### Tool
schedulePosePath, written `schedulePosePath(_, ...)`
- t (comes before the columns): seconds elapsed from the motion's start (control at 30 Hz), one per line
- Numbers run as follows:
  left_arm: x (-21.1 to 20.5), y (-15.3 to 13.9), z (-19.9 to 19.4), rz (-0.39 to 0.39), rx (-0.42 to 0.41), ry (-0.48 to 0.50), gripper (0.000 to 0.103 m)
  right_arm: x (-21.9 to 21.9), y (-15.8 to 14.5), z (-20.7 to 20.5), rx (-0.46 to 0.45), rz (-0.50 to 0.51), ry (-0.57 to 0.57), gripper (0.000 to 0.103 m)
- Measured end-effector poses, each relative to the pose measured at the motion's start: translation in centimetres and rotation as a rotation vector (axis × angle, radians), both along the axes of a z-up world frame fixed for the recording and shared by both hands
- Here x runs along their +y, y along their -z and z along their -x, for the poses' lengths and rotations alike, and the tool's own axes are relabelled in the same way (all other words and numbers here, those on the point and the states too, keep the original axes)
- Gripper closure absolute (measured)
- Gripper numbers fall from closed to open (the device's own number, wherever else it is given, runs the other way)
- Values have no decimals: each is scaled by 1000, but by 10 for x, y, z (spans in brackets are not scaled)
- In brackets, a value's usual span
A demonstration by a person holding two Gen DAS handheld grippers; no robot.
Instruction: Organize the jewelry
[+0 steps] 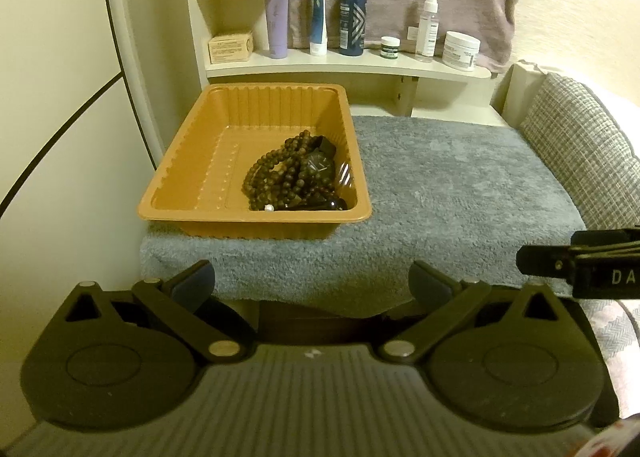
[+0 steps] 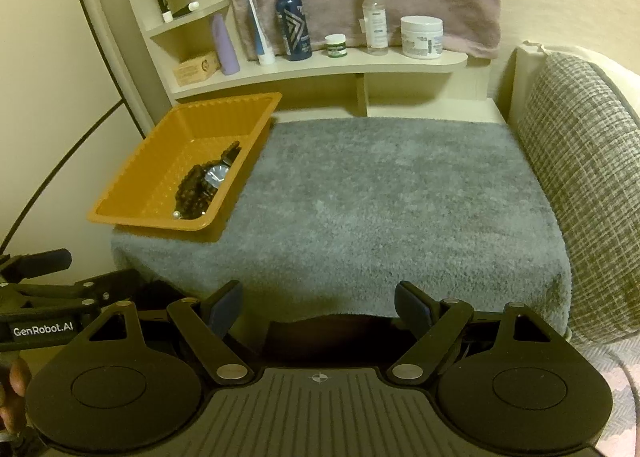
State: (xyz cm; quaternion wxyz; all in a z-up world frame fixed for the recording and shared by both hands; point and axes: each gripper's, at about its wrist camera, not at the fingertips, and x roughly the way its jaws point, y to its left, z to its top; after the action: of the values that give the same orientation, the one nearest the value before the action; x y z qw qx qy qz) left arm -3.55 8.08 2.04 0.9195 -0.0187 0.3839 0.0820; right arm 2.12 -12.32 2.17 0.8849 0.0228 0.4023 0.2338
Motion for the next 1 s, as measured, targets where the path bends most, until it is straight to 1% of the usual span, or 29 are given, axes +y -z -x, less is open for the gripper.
schedulePosePath(1.0, -1, 0, 2, 7, -5, 1, 1, 1, 0, 2, -7, 1, -2, 21)
